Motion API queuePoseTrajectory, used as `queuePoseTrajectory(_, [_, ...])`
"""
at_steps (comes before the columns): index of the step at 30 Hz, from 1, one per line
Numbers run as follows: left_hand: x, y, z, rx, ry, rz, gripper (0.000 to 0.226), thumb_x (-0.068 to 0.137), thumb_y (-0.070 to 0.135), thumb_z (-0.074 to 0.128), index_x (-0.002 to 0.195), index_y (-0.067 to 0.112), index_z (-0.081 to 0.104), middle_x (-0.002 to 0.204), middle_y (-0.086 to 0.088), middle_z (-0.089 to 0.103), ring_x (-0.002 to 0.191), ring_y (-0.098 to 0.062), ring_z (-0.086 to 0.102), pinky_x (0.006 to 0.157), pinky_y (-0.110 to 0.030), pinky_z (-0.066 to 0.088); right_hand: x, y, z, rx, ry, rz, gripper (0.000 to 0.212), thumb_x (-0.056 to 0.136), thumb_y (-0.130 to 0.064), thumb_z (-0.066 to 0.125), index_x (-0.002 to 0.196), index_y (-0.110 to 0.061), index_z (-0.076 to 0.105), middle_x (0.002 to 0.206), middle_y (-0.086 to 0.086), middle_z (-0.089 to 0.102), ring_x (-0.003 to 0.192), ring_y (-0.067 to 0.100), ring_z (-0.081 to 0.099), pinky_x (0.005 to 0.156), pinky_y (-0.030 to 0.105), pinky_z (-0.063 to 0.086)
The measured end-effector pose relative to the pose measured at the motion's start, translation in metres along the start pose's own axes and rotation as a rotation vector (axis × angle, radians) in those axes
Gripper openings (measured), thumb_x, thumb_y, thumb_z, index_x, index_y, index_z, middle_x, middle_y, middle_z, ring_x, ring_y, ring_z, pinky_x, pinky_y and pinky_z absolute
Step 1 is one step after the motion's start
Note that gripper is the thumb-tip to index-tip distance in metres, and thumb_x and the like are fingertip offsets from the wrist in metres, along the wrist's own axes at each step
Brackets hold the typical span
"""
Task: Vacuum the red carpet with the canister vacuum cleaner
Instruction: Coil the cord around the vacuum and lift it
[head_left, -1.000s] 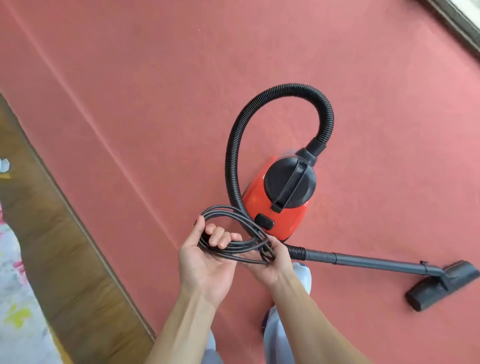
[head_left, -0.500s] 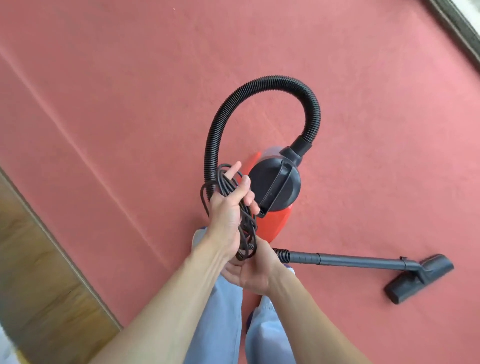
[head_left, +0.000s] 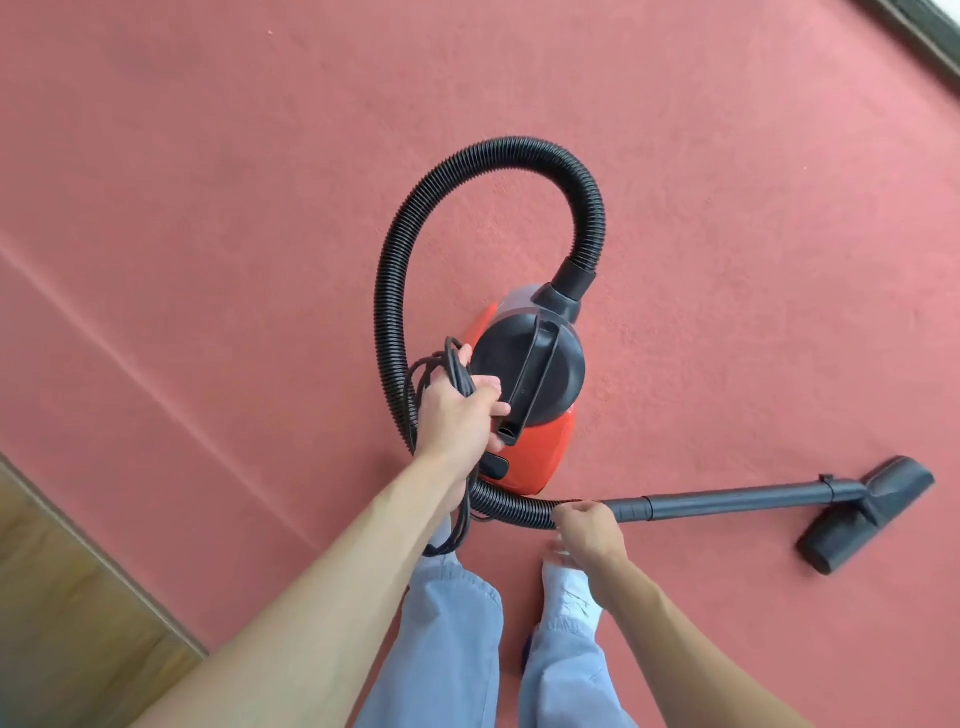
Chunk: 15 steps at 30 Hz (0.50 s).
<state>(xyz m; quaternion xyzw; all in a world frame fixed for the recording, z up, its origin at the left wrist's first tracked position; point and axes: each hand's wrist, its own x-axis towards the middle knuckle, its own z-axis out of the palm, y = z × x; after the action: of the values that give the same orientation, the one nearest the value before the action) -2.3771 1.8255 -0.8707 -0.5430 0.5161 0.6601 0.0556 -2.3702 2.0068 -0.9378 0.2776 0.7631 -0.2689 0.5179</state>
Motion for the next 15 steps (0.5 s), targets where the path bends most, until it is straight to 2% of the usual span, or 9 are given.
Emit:
queuePoseTrajectory(1, [0.007, -0.002, 0.007, 0.045, 0.003, 0.014, 0.041, 0.096, 0.006, 0.056, 0.133, 0.024, 0.057, 0.114, 0.003, 0.068, 0.079, -0.008, 0.067, 0.068, -0.03, 0.059, 0.005, 0.002, -0.001, -0.083, 0.031, -0.052, 0.009, 0.086, -0.011, 0.049, 0.091, -0.008, 0.056, 0.085, 0.009, 0.059, 0.071, 0.027, 0.062, 0.075, 0.047, 0.06])
queuePoseTrajectory(2, [0.012, -0.004, 0.014, 0.111, -0.002, 0.019, 0.034, 0.095, 0.009, 0.057, 0.125, 0.025, 0.062, 0.12, 0.001, 0.068, 0.088, -0.01, 0.066, 0.086, -0.033, 0.056, 0.01, 0.005, -0.002, -0.152, 0.055, -0.092, 0.016, 0.083, -0.016, 0.05, 0.097, -0.01, 0.056, 0.094, 0.01, 0.062, 0.078, 0.028, 0.065, 0.079, 0.047, 0.058])
queuePoseTrajectory(3, [0.017, -0.005, 0.021, 0.179, -0.015, 0.017, 0.03, 0.096, 0.014, 0.059, 0.124, 0.024, 0.064, 0.123, 0.0, 0.068, 0.097, -0.013, 0.064, 0.095, -0.032, 0.05, 0.02, 0.009, -0.003, -0.184, 0.069, -0.108, 0.028, 0.081, -0.02, 0.05, 0.106, -0.012, 0.055, 0.105, 0.011, 0.061, 0.083, 0.03, 0.066, 0.083, 0.047, 0.057])
queuePoseTrajectory(5, [0.026, -0.009, 0.032, 0.295, -0.051, 0.012, 0.029, 0.098, 0.026, 0.059, 0.125, 0.017, 0.064, 0.121, -0.003, 0.068, 0.109, -0.018, 0.061, 0.097, -0.029, 0.044, 0.036, 0.013, -0.006, -0.148, 0.106, -0.059, 0.043, 0.081, -0.022, 0.051, 0.123, -0.011, 0.051, 0.12, 0.014, 0.052, 0.088, 0.032, 0.065, 0.088, 0.046, 0.054])
queuePoseTrajectory(7, [0.034, -0.011, 0.044, 0.383, -0.084, 0.024, 0.032, 0.097, 0.034, 0.059, 0.117, 0.009, 0.065, 0.112, -0.005, 0.072, 0.106, -0.022, 0.065, 0.1, -0.035, 0.047, 0.055, 0.013, -0.012, -0.068, 0.201, 0.056, 0.045, 0.084, -0.018, 0.052, 0.127, -0.006, 0.045, 0.127, 0.018, 0.042, 0.093, 0.035, 0.061, 0.091, 0.045, 0.052])
queuePoseTrajectory(9, [0.045, -0.013, 0.055, 0.397, -0.114, 0.054, 0.027, 0.095, 0.034, 0.061, 0.101, 0.008, 0.068, 0.089, -0.004, 0.075, 0.085, -0.021, 0.072, 0.093, -0.041, 0.055, 0.074, 0.016, -0.02, 0.02, 0.308, 0.171, 0.048, 0.083, -0.017, 0.054, 0.126, 0.0, 0.038, 0.129, 0.021, 0.033, 0.101, 0.041, 0.056, 0.093, 0.048, 0.05])
queuePoseTrajectory(11, [0.054, -0.013, 0.064, 0.405, -0.102, 0.064, 0.027, 0.092, 0.033, 0.066, 0.077, 0.01, 0.066, 0.065, -0.004, 0.067, 0.058, -0.023, 0.066, 0.078, -0.04, 0.06, 0.095, 0.022, -0.031, 0.16, 0.383, 0.268, 0.057, 0.081, -0.019, 0.057, 0.128, 0.001, 0.034, 0.13, 0.023, 0.033, 0.104, 0.044, 0.056, 0.093, 0.053, 0.05])
queuePoseTrajectory(12, [0.058, -0.012, 0.067, 0.406, -0.076, 0.057, 0.031, 0.089, 0.035, 0.07, 0.071, 0.012, 0.062, 0.062, -0.009, 0.064, 0.053, -0.028, 0.063, 0.072, -0.041, 0.058, 0.105, 0.027, -0.036, 0.247, 0.382, 0.301, 0.061, 0.08, -0.022, 0.06, 0.129, 0.003, 0.034, 0.128, 0.023, 0.037, 0.102, 0.042, 0.057, 0.09, 0.055, 0.052])
queuePoseTrajectory(15, [0.065, -0.014, 0.073, 0.354, 0.051, 0.005, 0.038, 0.074, 0.05, 0.077, 0.071, 0.016, 0.061, 0.088, -0.026, 0.071, 0.082, -0.045, 0.069, 0.076, -0.049, 0.059, 0.121, 0.04, -0.05, 0.615, 0.346, 0.35, 0.059, 0.084, -0.025, 0.071, 0.128, 0.003, 0.042, 0.113, 0.02, 0.055, 0.086, 0.032, 0.062, 0.074, 0.052, 0.059])
